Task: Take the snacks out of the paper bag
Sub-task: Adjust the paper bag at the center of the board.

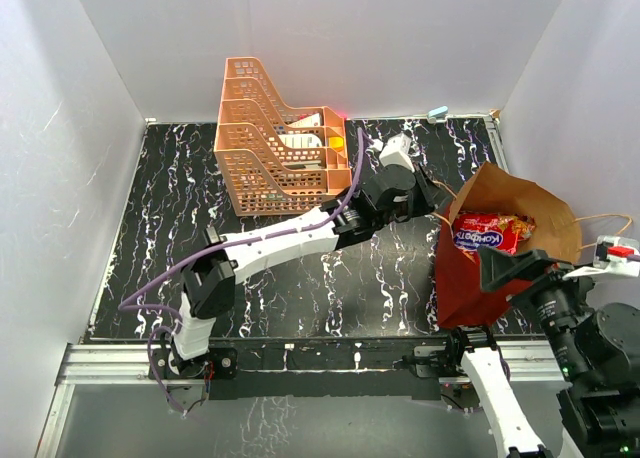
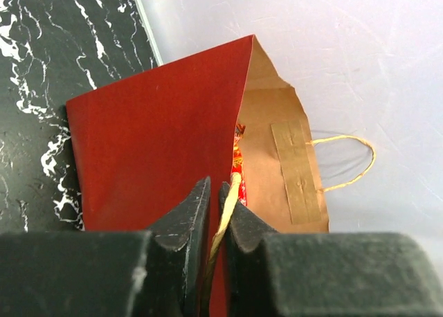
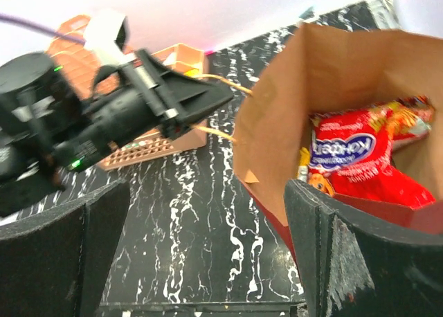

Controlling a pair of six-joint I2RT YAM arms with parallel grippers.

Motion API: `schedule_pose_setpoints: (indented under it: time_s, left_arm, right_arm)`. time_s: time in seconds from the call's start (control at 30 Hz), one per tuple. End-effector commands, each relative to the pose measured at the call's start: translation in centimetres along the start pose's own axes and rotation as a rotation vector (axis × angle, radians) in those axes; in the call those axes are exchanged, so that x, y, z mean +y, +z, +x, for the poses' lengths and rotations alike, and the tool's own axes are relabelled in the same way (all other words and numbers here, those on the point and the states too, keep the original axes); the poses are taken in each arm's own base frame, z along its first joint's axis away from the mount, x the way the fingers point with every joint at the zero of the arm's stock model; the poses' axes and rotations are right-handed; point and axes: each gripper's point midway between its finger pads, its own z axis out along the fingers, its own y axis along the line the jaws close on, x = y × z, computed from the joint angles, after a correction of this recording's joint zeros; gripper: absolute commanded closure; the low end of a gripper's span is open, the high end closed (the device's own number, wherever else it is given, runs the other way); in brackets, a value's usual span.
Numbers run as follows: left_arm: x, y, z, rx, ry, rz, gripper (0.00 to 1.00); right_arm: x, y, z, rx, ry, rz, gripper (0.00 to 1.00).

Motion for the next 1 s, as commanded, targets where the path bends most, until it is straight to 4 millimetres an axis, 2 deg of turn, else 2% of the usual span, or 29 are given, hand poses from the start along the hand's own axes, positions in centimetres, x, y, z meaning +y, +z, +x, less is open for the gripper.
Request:
schedule_pose_setpoints:
  time_s: [0.0,0.1,0.17,0.27,0.4,0.47,0.6,0.77,0.8,0.97]
  left_arm:
    - [-3.3,-3.5,-4.4,-0.068,-0.043,0.089,0.93]
    - [-2.7,-4.6,-5.4,-0.084,-0.048,0.087,1.0]
    - [-2.4,-5.3,-6.0,-0.102,-0.052,0.095,1.0]
    - [-1.6,-6.4,-6.7,-0.115,-0.063,0.086,1.0]
    - [-0.6,-7.9,-7.7,-0.124,-0.063,0.065,1.0]
    - [-0.1,-9.0,-8.1,-0.129,-0.064,0.054,1.0]
    - [1.1,-11.5,-9.0,-0.141,-0.061,0.035,1.0]
    - [3.1,-15.1,-9.7,-0.156,-0.035,-0.033,1.0]
    - [3.4,-16.4,-10.2,-0.169,-0.034,-0.039,1.0]
    - [7.3,-21.1,-10.9,-0.217,0.0,-0.169,1.0]
  right_arm:
    - [-2.5,0.8,-2.0,-0.127,0.138,0.158,0.02]
    - [-1.4,0.9,-2.1,-0.112,0.106,0.094,0.02]
    - [0.1,1.1,-1.4,-0.052,0.022,-0.009,0.02]
    - [-0.2,1.5,-0.9,-0.036,0.021,0.003,0.02]
    - [0.8,2.1,0.2,0.04,0.015,-0.057,0.02]
    - [0.0,2.6,1.1,0.085,0.042,-0.012,0.02]
    - [-0.2,3.4,1.7,0.091,0.023,-0.015,0.02]
    - [0.0,3.5,0.4,0.019,0.023,-0.028,0.02]
    - [0.0,3.6,0.3,0.01,0.018,-0.028,0.02]
    - [-0.9,5.0,0.5,0.015,0.011,0.023,0.02]
